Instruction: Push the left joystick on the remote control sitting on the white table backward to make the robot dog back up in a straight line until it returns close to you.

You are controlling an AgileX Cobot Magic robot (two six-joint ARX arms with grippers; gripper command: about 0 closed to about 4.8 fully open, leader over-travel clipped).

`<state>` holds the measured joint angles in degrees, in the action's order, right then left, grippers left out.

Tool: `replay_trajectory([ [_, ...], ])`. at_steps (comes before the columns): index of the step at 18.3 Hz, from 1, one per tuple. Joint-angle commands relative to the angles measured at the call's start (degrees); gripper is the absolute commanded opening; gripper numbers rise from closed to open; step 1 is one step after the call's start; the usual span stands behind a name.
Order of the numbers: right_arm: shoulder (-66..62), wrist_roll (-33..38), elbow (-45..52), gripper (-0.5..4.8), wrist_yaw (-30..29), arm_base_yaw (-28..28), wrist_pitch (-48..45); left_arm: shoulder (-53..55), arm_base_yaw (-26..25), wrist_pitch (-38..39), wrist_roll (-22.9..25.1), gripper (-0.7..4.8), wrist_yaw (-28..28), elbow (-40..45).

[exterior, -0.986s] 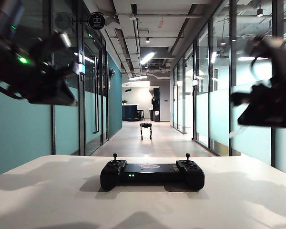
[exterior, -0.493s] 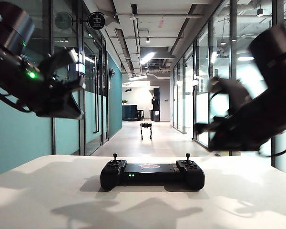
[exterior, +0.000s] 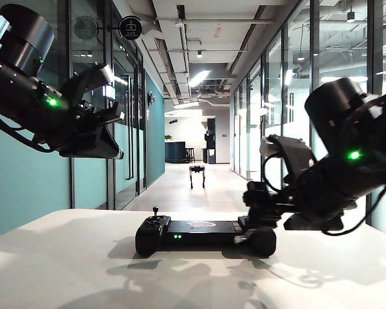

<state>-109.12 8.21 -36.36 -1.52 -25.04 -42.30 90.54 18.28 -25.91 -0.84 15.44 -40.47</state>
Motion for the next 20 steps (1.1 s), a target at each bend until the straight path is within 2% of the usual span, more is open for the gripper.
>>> replay_trajectory([
  [1, -1.7, 1.9, -2.9, 3.64, -0.1, 0.0, 1.6, -0.2, 0.0, -0.8, 0.4, -0.05, 0.3, -0.3],
  [7, -6.3, 1.9, -10.2, 3.64, -0.1, 0.1, 7.2, -0.2, 0.0, -0.8, 0.4, -0.05, 0.3, -0.3],
  [14, -10.7, 1.9, -15.2, 3.64, -0.1, 0.1, 9.5, -0.2, 0.0, -0.8, 0.4, -0.05, 0.3, -0.3],
  [15, -10.7, 1.9, -15.2, 3.57, -0.1, 0.1, 8.9, -0.2, 0.0, -0.7, 0.3, -0.05, 0.3, -0.3],
  [17, -10.7, 1.9, -15.2, 3.02, -0.1, 0.2, 9.0, -0.2, 0.0, -0.7, 0.4, -0.05, 0.3, -0.3],
  [19, -10.7, 1.9, -15.2, 2.98, -0.1, 0.2, 9.1, -0.2, 0.0, -0.7, 0.4, -0.05, 0.3, -0.3],
  [20, -10.7, 1.9, -15.2, 2.67, -0.1, 0.2, 9.0, -0.2, 0.0, -0.7, 0.4, -0.05, 0.3, -0.3],
])
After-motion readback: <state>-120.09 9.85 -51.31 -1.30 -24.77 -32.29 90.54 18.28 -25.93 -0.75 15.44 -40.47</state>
